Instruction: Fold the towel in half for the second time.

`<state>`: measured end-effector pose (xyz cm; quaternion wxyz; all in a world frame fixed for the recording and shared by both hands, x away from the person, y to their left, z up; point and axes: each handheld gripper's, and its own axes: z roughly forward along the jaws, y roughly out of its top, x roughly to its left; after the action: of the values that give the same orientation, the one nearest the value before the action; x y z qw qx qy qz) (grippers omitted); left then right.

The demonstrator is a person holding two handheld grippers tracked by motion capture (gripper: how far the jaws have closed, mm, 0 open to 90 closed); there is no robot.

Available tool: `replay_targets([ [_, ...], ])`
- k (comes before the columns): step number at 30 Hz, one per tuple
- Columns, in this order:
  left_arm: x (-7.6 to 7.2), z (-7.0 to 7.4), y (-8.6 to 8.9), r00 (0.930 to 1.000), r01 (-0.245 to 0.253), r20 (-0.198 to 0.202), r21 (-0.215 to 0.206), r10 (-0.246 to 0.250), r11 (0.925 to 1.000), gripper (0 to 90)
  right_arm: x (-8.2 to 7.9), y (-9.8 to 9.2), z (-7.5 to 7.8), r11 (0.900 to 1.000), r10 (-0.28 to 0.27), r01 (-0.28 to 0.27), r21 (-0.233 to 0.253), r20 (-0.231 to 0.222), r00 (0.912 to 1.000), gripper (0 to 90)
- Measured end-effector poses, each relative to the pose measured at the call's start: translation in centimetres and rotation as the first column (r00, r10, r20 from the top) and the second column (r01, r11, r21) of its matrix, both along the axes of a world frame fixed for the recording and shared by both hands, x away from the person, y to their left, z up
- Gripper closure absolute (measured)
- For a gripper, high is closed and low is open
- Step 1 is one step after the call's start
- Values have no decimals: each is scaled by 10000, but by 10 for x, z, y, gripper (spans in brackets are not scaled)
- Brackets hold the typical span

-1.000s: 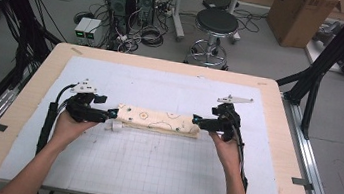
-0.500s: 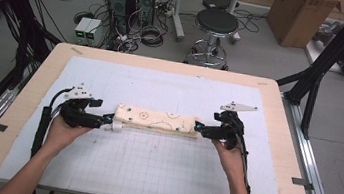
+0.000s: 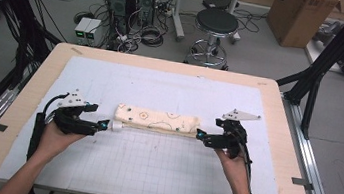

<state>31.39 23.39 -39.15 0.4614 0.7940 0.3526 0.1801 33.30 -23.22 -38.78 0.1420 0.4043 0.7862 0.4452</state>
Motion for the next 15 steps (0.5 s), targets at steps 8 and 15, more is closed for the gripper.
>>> replay_targets([
  [8, -11, 3, 3, 9998, 86, 198, -58, -85, 9999, 255, -13, -3, 2, 9999, 126, -125, -17, 408, 9991, 119],
  [15, -20, -2, 8, 9997, -8, 249, -141, 12, 9999, 255, -27, -8, 4, 9999, 109, -110, 16, 750, 9971, 120],
])
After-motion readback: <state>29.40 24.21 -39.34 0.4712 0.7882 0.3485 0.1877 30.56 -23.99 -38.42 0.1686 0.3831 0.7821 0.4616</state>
